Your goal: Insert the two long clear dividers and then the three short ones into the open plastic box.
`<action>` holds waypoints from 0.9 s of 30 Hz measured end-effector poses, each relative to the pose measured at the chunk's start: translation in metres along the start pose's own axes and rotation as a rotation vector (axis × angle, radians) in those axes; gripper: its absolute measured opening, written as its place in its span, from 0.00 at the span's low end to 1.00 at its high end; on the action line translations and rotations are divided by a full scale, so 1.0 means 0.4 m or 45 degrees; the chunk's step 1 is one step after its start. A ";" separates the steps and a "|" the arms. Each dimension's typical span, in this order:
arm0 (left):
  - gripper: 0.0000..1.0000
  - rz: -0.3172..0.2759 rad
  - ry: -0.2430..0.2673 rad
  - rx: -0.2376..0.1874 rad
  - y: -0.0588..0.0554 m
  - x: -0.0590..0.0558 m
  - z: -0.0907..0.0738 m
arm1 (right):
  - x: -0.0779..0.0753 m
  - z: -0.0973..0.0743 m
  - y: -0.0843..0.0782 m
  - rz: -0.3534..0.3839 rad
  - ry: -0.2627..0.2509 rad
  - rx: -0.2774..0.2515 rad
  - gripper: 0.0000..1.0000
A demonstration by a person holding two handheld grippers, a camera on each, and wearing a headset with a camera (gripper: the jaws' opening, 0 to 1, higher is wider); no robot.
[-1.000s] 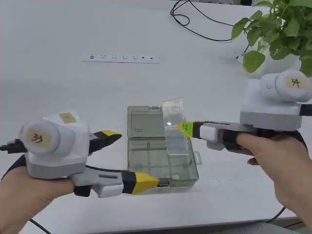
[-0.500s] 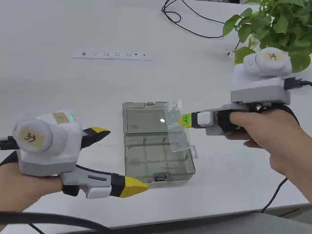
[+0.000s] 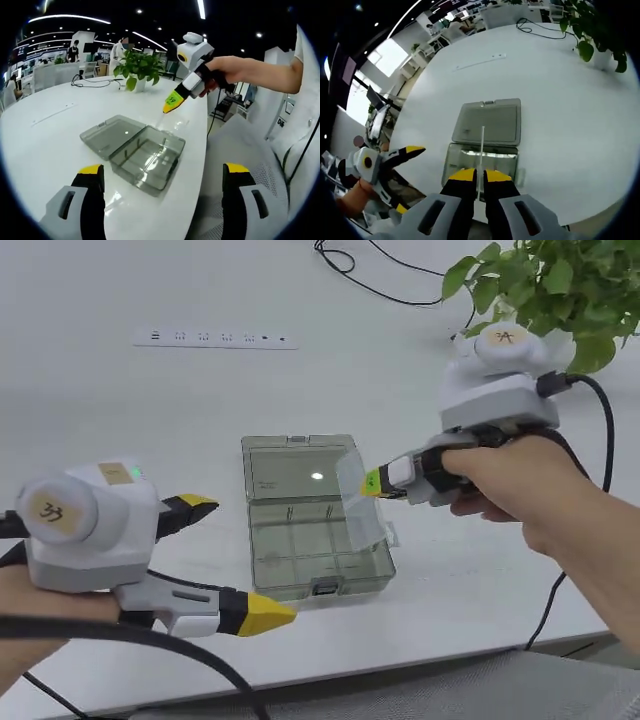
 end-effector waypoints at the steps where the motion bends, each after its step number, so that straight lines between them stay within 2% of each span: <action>1: 1.00 -0.001 -0.001 -0.001 0.000 0.000 0.000 | -0.001 0.004 -0.005 0.003 -0.010 0.015 0.07; 3: 1.00 -0.005 -0.003 -0.002 -0.001 0.002 -0.001 | -0.016 0.019 -0.012 0.029 -0.034 0.037 0.07; 8: 1.00 -0.002 -0.014 -0.005 -0.003 0.005 0.000 | -0.028 0.044 -0.018 0.097 -0.020 0.067 0.07; 27: 0.99 -0.026 -0.032 -0.019 -0.008 0.013 0.008 | -0.047 0.094 -0.040 0.136 -0.077 0.119 0.07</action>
Point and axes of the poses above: the centre of the closed fingertips' face, and the gripper's own axes: z roughly forward along the fingers, x roughly to its left, y roughly out of its top, the point moved 2 cm from there along -z, roughly backward along the fingers, and after that the axes turned 11 degrees about x, right-handed, at the moved point
